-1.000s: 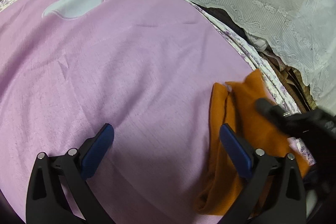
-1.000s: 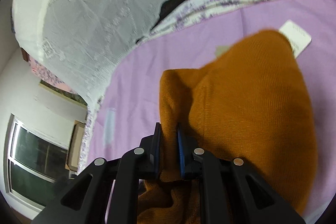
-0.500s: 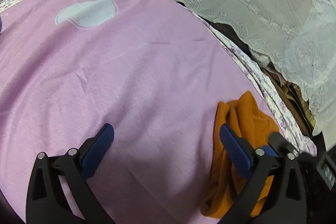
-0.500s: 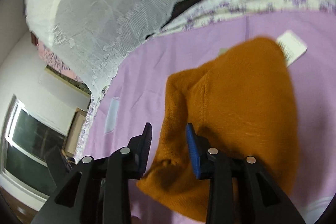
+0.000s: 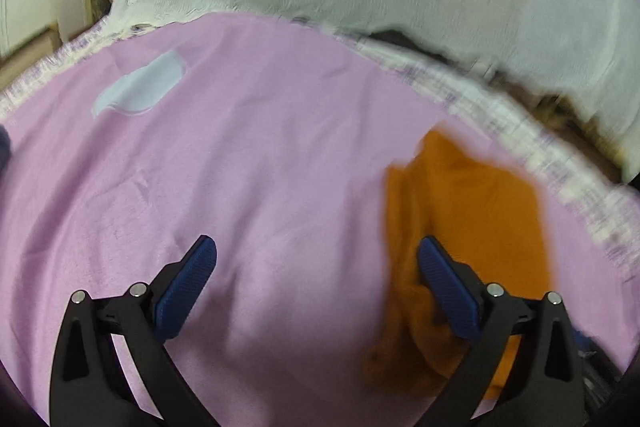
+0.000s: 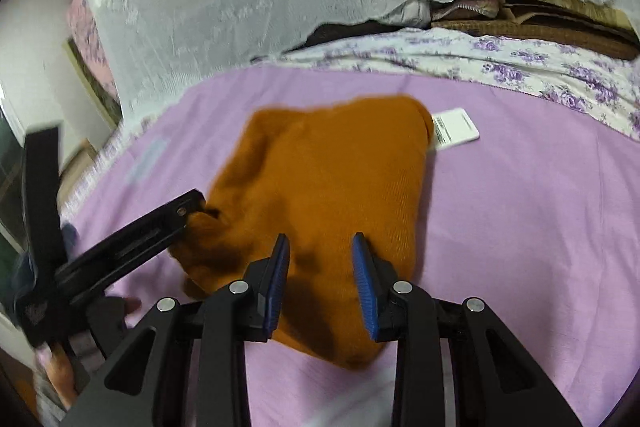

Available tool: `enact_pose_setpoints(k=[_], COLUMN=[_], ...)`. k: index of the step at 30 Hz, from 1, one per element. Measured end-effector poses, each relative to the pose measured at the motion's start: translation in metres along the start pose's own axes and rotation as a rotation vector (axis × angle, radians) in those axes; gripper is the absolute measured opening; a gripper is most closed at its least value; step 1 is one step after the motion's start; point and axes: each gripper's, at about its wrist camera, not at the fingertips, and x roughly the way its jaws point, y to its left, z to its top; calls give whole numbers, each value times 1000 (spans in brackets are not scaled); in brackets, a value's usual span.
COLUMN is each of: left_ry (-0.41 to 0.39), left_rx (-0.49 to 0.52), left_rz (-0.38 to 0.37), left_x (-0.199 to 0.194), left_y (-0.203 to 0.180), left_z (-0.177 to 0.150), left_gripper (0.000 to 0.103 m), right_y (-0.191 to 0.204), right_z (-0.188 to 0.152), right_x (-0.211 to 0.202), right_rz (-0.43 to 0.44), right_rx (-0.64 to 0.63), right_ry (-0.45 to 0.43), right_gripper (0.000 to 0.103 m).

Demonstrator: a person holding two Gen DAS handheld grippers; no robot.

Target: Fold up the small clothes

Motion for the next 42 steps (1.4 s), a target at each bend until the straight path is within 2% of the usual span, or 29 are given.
enact_pose_setpoints(k=[2, 3, 9, 12, 16, 18, 20, 22, 25, 29, 33, 37, 39, 42], left_ry=[79, 120, 83, 92, 5, -16, 2, 53, 115, 116, 119, 118, 113, 67], left_rx=[-4, -21, 31, -15, -106, -106, -60, -19, -28, 17, 17, 15, -5, -90], left_rz=[55, 51, 94, 45, -58, -94, -74, -23, 18, 96, 104, 95, 63, -28], left_x=[21, 30, 23, 20, -4, -10, -5, 9, 25, 30, 32, 30, 25, 12], left_y=[4, 9, 0, 10, 22, 18, 7, 0, 2, -4, -2, -1, 3, 16], left_z=[-3, -4, -6, -1, 7, 8, 5, 0, -4, -9, -9, -8, -6, 1], left_gripper=[99, 99, 99, 99, 99, 99, 99, 99, 99, 99, 99, 99, 98, 98], right_y=[0, 0, -3, -1, 4, 8, 12, 22, 28, 14, -8, -10, -7, 1], right_z=[-7, -8, -10, -6, 18, 37, 53, 70, 84, 92, 103, 97, 91, 78], right_x=[3, 4, 6, 0, -11, -9, 1, 21, 54, 99, 118, 108, 89, 54], right_rz=[-12, -15, -10, 0, 14, 12, 19, 39, 32, -1, 22, 45, 37, 27], right_rx=[-37, -50, -62, -55, -47, -53, -54, -75, -78, -14, 73, 63, 47, -20], right_ry=[13, 16, 27, 18, -26, -43, -33, 15, 94, 165, 166, 124, 85, 25], right_gripper=[31, 31, 30, 30, 30, 30, 30, 31, 31, 29, 29, 29, 31, 35])
